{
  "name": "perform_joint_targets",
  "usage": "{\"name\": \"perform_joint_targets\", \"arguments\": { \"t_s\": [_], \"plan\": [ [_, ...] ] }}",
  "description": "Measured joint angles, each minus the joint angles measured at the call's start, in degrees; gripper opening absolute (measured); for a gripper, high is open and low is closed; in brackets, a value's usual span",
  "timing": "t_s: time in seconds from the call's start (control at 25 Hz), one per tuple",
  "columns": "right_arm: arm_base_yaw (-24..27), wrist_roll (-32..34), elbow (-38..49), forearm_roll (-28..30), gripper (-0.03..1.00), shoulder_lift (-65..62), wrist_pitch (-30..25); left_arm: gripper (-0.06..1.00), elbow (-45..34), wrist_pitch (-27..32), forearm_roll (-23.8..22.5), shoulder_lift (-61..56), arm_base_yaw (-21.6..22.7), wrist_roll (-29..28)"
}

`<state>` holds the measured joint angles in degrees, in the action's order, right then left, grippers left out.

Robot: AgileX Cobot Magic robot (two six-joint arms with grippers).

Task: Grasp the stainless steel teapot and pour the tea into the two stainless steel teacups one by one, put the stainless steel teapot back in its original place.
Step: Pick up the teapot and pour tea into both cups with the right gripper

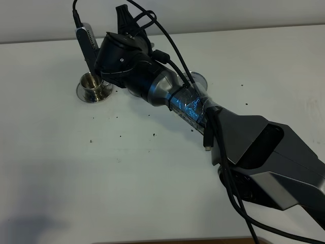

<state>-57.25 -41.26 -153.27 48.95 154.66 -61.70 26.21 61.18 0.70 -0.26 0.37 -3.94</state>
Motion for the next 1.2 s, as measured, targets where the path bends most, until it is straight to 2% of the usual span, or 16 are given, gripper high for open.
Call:
{"name": "perform_joint_targets", "arguments": {
  "t_s": [0.6,1.2],
  "plan": [
    [0.0,-5.0,0.0,3.9,0.19,1.6,2.3,0.38,0.0,0.0,0.0,0.0,0.0,0.0],
    [0.0,-8.5,0.0,5.4,0.19,1.9,4.2,0.38,0.0,0.0,0.0,0.0,0.0,-0.1]
  ]
}}
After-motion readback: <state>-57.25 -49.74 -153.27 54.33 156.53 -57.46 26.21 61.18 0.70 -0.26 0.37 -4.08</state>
